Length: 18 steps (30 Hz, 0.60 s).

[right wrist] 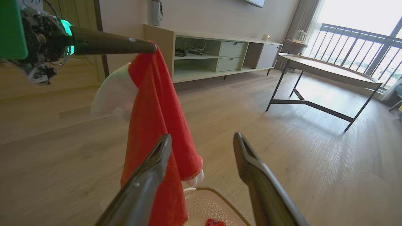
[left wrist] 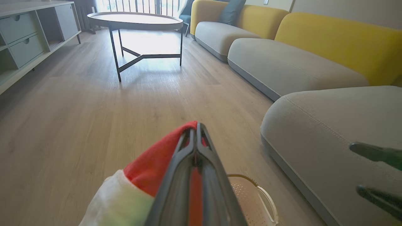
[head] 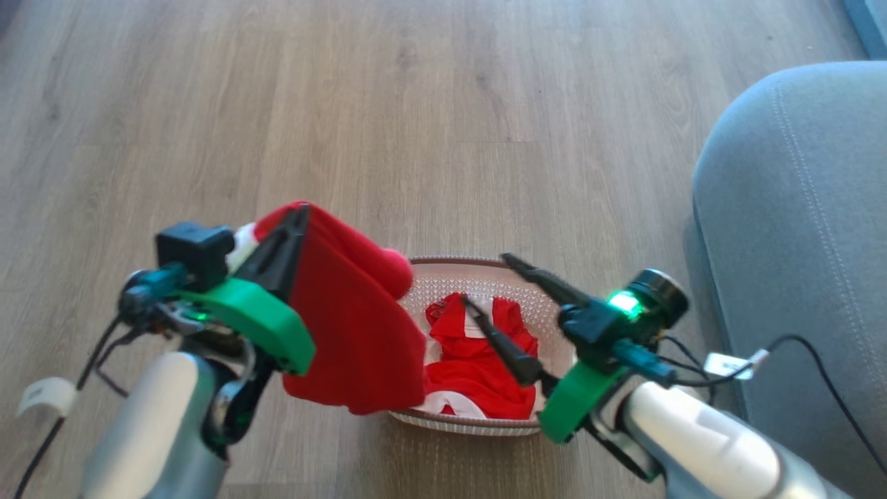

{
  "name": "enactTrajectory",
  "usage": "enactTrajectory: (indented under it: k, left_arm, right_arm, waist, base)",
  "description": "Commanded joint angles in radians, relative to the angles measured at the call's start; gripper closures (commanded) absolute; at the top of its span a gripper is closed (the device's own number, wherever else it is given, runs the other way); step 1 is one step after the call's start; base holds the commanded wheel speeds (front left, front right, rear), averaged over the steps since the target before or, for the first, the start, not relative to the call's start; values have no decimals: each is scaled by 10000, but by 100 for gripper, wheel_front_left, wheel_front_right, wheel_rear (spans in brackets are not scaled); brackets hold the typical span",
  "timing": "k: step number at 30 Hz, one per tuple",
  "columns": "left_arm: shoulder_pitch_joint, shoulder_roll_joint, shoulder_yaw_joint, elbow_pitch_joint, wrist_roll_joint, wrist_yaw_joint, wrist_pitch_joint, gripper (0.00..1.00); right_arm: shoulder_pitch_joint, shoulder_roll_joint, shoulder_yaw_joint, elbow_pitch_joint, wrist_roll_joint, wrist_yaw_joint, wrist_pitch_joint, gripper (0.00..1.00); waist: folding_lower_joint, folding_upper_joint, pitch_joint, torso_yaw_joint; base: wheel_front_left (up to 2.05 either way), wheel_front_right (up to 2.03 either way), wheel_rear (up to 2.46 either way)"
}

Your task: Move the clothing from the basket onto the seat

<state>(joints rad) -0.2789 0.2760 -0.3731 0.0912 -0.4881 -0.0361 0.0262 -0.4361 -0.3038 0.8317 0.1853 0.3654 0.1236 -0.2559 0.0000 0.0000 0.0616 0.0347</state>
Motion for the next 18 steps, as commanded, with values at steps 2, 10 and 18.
enactTrajectory:
  k: [2, 10, 18]
  left_arm:
    - [-749, 37, 84, -632, 52, -143, 159, 100]
    - [-846, -137, -594, -1197, 115, -334, 558, 100]
    - [-733, -195, -1119, -1716, 179, -431, 768, 100]
  right_arm:
    - [-657, 129, 688, -109, 272, 71, -59, 0]
    - [-1436, 305, 1431, 98, 644, 71, -59, 0]
    - [-1712, 305, 1699, 198, 763, 71, -59, 0]
  waist:
    - [0, 0, -48, 114]
    - [0, 0, -92, 231]
    - [0, 0, -123, 180]
  base:
    - [0, 0, 0]
    - [0, 0, 0]
    - [0, 0, 0]
